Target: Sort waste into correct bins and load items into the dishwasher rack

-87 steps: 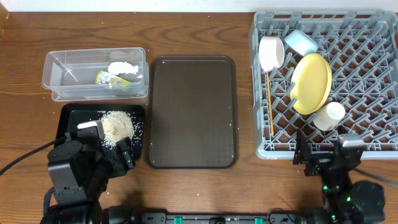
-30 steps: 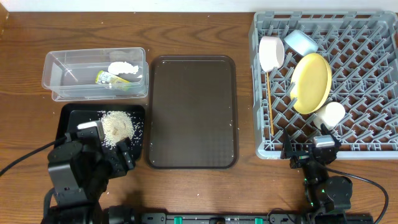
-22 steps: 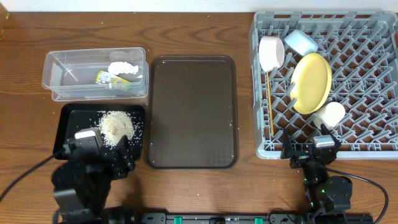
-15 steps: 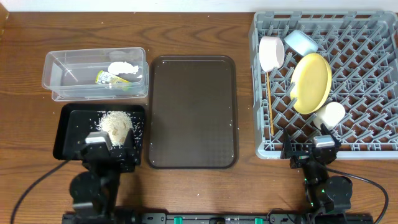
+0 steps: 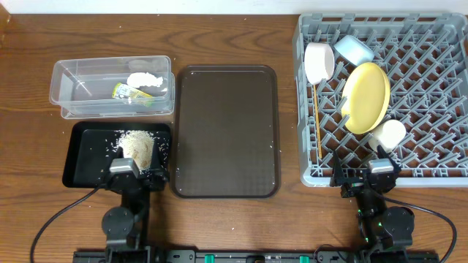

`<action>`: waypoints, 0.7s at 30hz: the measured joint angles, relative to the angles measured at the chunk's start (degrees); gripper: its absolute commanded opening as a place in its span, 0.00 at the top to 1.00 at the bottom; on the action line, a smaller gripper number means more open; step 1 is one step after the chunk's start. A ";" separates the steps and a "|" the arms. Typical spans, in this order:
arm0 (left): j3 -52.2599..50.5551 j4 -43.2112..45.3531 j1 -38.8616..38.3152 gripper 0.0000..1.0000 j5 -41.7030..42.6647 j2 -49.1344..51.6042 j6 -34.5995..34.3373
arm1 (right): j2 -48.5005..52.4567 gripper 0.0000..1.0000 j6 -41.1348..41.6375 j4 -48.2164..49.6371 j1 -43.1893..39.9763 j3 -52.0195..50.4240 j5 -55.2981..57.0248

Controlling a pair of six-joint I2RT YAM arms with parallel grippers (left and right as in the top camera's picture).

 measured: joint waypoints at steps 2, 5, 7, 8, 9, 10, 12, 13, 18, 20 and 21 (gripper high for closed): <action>-0.57 -2.43 0.00 0.16 -0.17 0.13 0.00 | 0.00 0.01 0.00 -0.02 0.00 0.00 0.00; -0.31 -3.23 0.00 0.16 -0.15 0.04 0.00 | 0.00 0.01 -0.02 0.04 0.00 0.00 -0.02; -0.24 -3.32 0.00 0.16 -0.15 0.04 0.00 | 0.00 0.01 -0.02 0.02 0.00 0.00 0.00; -0.24 -3.32 0.00 0.16 -0.15 0.04 0.00 | 0.00 0.01 -0.02 0.02 0.00 0.00 0.00; -0.24 -3.32 0.00 0.16 -0.15 0.04 0.00 | 0.00 0.01 0.00 0.02 0.00 0.00 0.00; -0.24 -3.32 0.00 0.16 -0.15 0.04 0.00 | 0.00 0.01 -0.02 0.04 0.00 0.00 0.00; -0.24 -3.32 0.00 0.16 -0.15 0.04 0.00 | 0.00 0.01 -0.02 0.02 0.00 0.00 -0.02; -0.24 -3.34 0.00 0.16 -0.17 0.04 0.00 | 0.00 0.01 -0.02 0.02 0.00 0.00 0.00; -0.24 -3.34 0.00 0.16 -0.17 0.04 0.00 | 0.00 0.01 -0.02 0.04 0.00 0.00 0.00; -0.24 -3.34 0.00 0.16 -0.15 0.04 0.00 | 0.00 0.01 -0.02 0.02 0.00 0.00 0.00; -0.24 -3.34 0.00 0.16 -0.17 0.04 0.00 | 0.00 0.01 -0.02 0.04 -0.02 0.00 0.00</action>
